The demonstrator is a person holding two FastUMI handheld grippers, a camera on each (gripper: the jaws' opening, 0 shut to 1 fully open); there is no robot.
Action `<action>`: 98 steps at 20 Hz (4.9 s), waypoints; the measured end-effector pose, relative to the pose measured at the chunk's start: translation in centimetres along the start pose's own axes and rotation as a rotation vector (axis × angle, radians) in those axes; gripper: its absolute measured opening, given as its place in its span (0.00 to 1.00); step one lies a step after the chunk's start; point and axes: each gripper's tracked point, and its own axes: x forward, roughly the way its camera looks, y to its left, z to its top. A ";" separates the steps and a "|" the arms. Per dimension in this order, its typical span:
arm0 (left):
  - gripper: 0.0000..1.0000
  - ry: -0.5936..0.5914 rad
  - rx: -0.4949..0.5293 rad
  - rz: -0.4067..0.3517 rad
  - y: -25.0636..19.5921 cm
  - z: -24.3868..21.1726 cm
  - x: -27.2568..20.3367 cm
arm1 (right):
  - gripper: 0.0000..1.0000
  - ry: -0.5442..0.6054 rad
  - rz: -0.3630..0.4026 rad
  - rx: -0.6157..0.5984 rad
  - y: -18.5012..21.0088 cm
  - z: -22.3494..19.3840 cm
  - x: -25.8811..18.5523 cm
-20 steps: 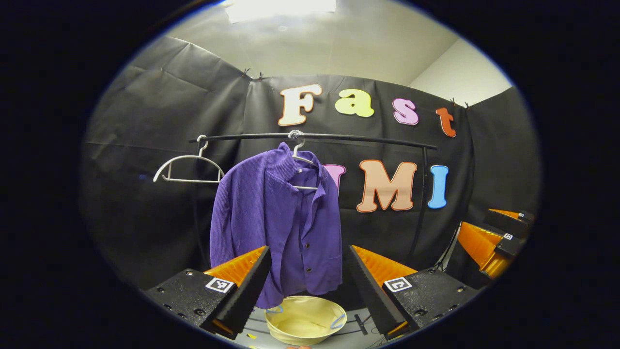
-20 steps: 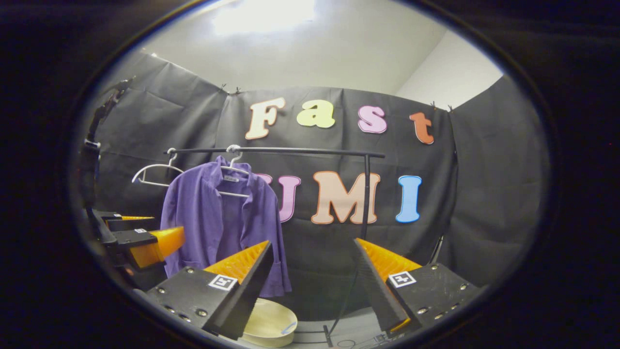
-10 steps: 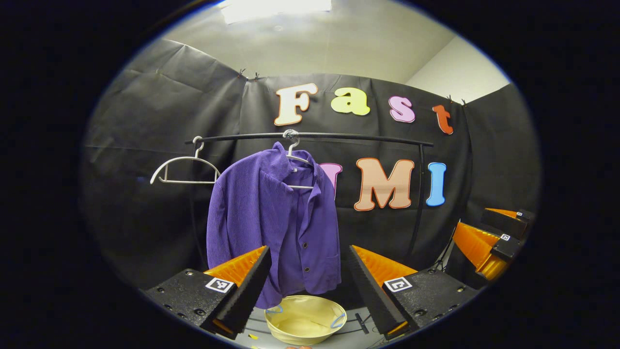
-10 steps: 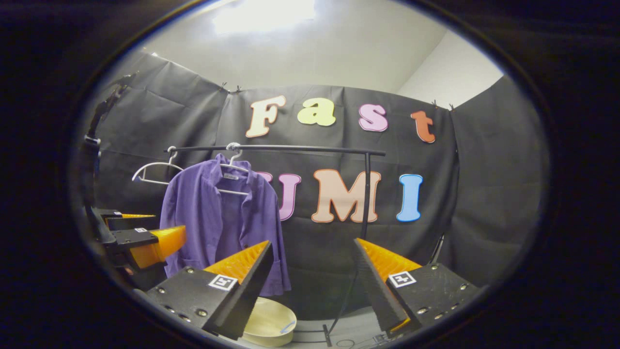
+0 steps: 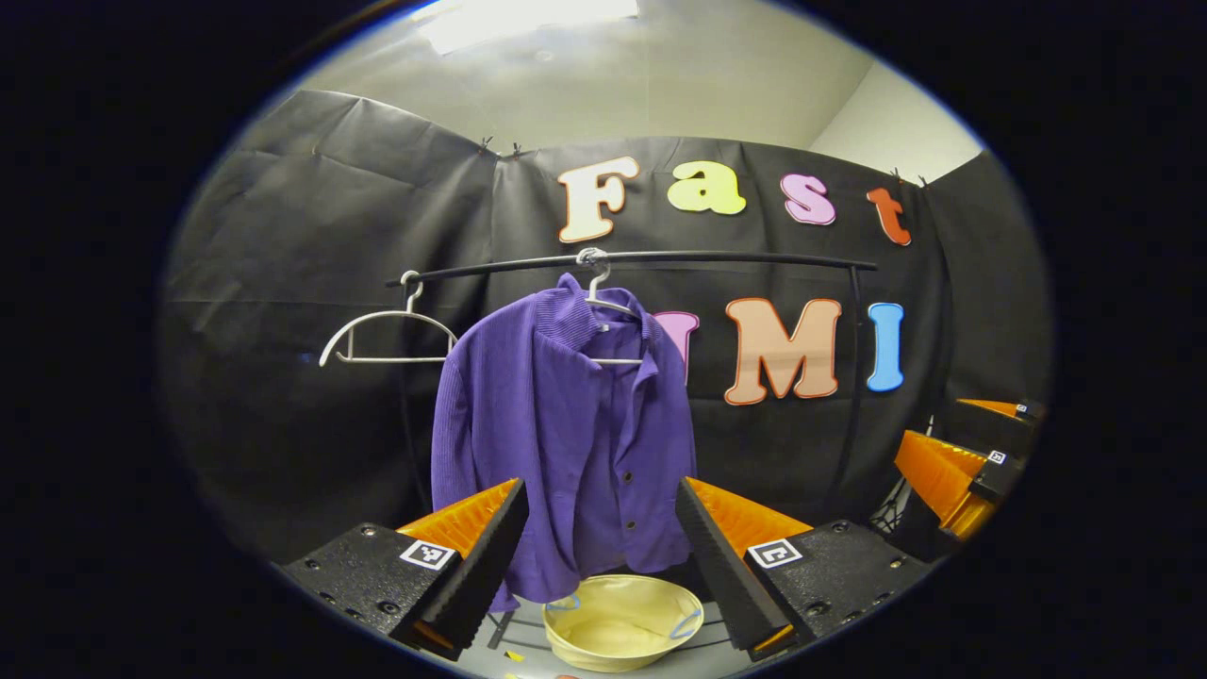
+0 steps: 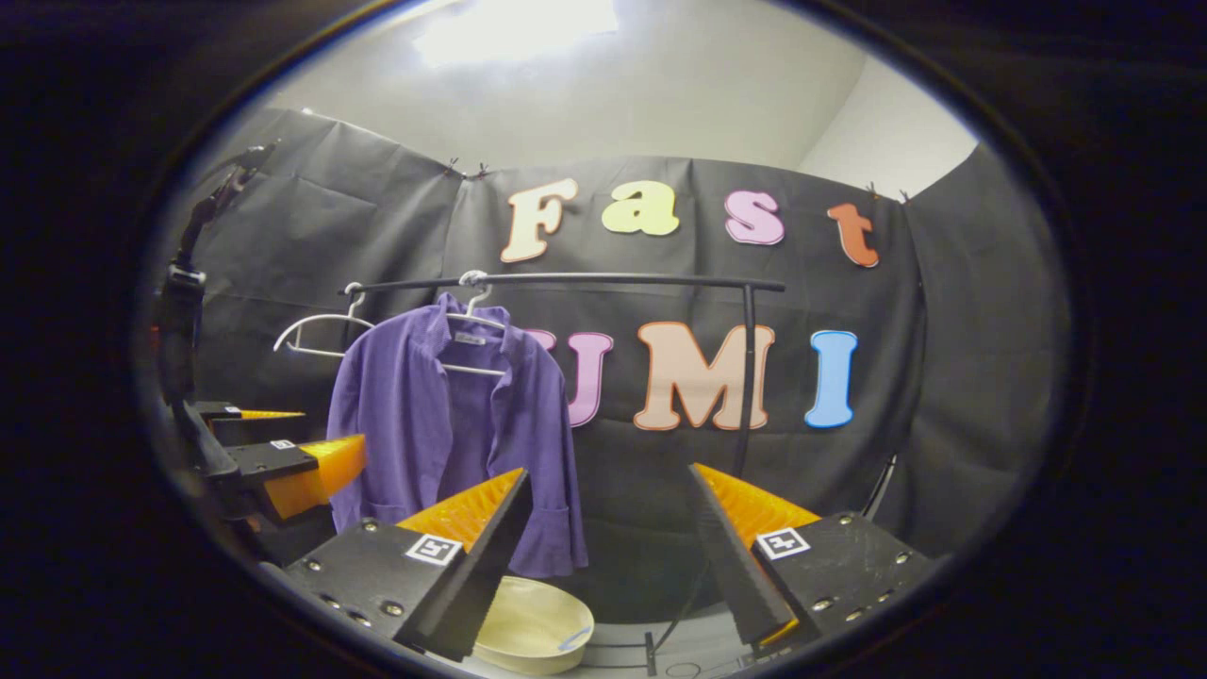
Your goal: Grasp the clothes on the hanger with both hands and then place them into the laundry hamper below.
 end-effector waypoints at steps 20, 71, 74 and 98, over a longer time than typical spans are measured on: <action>0.96 -0.021 0.037 0.030 5.9 -0.5 17.7 | 0.98 -0.009 0.112 0.002 12.6 -1.5 21.3; 0.92 -0.047 0.116 0.237 2.2 0.0 26.1 | 0.15 0.164 0.137 0.085 10.8 -6.0 41.8; 0.94 -0.076 0.164 0.320 3.8 0.6 26.6 | 0.16 0.170 0.158 0.093 10.7 -6.2 41.7; 0.00 -0.054 0.215 0.293 10.7 7.9 19.7 | 0.01 0.143 0.042 0.077 8.0 -5.1 40.6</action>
